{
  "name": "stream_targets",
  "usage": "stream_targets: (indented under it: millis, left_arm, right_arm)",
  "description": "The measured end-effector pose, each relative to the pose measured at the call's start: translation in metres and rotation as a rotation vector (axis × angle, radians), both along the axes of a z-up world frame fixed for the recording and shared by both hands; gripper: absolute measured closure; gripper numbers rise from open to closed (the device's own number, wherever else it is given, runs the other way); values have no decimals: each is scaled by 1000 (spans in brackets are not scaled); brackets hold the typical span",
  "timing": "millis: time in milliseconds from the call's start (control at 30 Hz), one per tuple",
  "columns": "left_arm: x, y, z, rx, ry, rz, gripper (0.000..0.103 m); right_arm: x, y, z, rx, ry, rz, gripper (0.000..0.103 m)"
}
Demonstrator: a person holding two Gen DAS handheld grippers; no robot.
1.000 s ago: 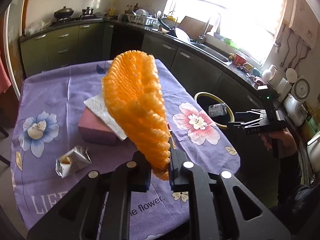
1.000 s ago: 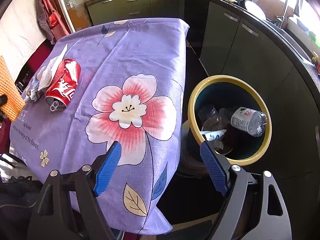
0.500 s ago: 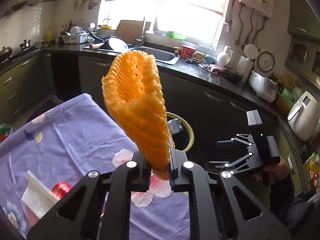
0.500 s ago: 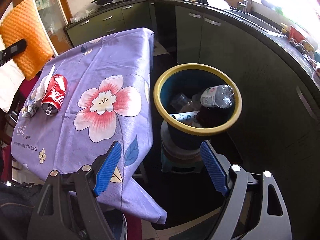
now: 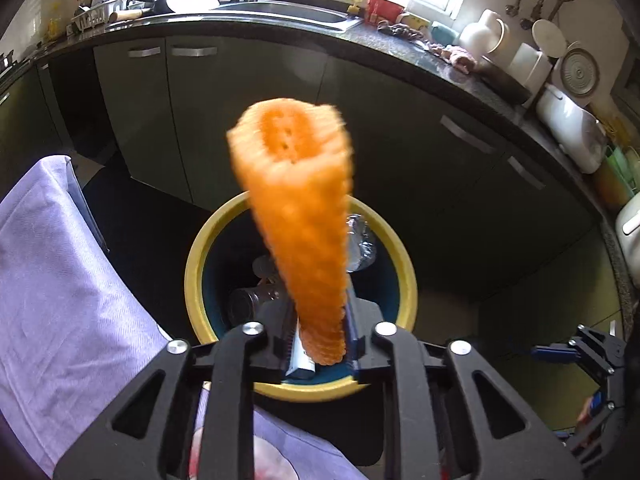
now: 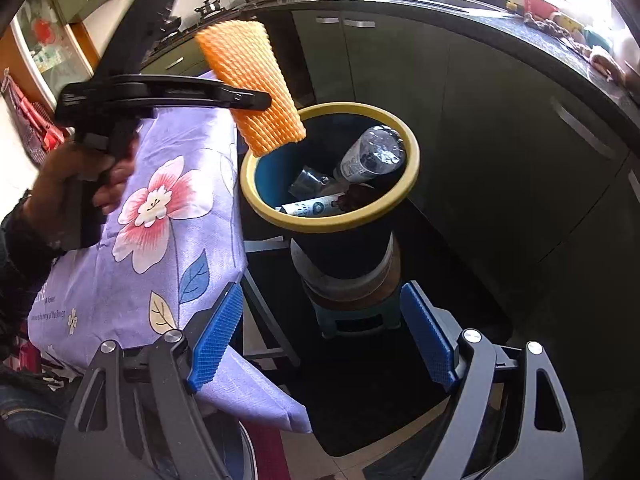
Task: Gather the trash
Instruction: 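Carry the foam net over the bin and open the left gripper, then grasp the red Coke can with the right gripper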
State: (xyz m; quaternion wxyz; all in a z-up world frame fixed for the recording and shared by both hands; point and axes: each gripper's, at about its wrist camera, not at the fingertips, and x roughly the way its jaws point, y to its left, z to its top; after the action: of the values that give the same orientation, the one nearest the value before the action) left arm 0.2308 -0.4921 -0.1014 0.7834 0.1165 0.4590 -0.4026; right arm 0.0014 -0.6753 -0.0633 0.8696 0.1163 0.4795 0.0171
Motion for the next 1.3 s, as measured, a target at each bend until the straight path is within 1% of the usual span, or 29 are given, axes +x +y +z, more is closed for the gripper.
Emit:
stream_targets:
  millis: [67,133,200,233,367,400,467,533,633,700,767,833,967,1033,1167,1300]
  left_arm:
    - [2,-2,-2,9,-3,5,41]
    - [-3,4,8,-11,-12,-1,39]
    - [-15,15,24,-38,-34,-13,31]
    - [-21,23,34,-56,-50,-13,29]
    - [-56,80,79,-177,-106,-1,12]
    - [-66,97,89,-206,-122,6,10]
    - [-87,133,108,-244,-166,33,7]
    - [-106,170,122,-267,-216,73,7]
    - [-131,236,139,-280,-295,185,7]
    - [-149,278,143,-268,-344,264,7]
    - [-161,317,144,-237,-390,351,6]
    - [-171,352,144,-215,-415,424,6]
    - [-184,415,136,-236,-384,548,6]
    - [-189,436,131,-246,-364,592,7]
    - [-196,463,121,-262,-342,649,7]
    - [-198,478,112,-270,-320,673,7]
  right_arm:
    - [0,-3,-1,4,0,-5,22]
    - [0,-4,-1,5,-1,-1,22]
    - [1,-1,-1,8,-1,7,22]
    - [3,1,-1,7,-2,12,22]
    - [9,19,0,5,-9,47,22]
    - [10,24,1,5,-11,59,22]
    - [15,37,3,-1,-15,89,22]
    - [21,53,7,-8,-18,121,22]
    - [34,85,11,-17,-25,189,22]
    - [43,110,14,-23,-31,243,22]
    - [51,139,17,-24,-41,303,22]
    - [59,169,19,-27,-53,373,22]
    - [73,232,24,-21,-76,494,22]
    - [79,263,25,-9,-83,550,22]
    - [92,319,23,5,-77,630,22]
    - [107,358,23,-20,-59,671,22]
